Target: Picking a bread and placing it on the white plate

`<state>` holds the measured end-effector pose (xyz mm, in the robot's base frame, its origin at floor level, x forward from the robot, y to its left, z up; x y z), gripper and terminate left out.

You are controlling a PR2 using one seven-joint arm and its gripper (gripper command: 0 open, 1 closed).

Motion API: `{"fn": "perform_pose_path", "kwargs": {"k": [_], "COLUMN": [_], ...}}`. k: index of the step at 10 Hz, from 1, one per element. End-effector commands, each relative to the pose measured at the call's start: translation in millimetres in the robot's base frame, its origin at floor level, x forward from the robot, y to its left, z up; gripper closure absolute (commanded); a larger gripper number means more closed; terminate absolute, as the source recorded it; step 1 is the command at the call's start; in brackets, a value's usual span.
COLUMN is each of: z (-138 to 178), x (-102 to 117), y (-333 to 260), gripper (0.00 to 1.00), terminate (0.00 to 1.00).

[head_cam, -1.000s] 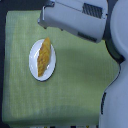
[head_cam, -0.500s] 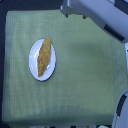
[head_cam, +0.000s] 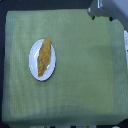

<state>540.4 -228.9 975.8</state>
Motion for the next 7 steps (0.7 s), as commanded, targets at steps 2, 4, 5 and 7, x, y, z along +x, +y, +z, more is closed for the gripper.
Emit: {"fn": "perform_pose_path", "kwargs": {"k": [2,4,5,7], "z": [-26,-36,-42,-50], "x": [-27,-36,-41,-45], "y": [-69,-79,-86,-89], "gripper": [0.0,0.0,0.0,0.0], "terminate": [0.0,0.0,0.0,1.0]}}
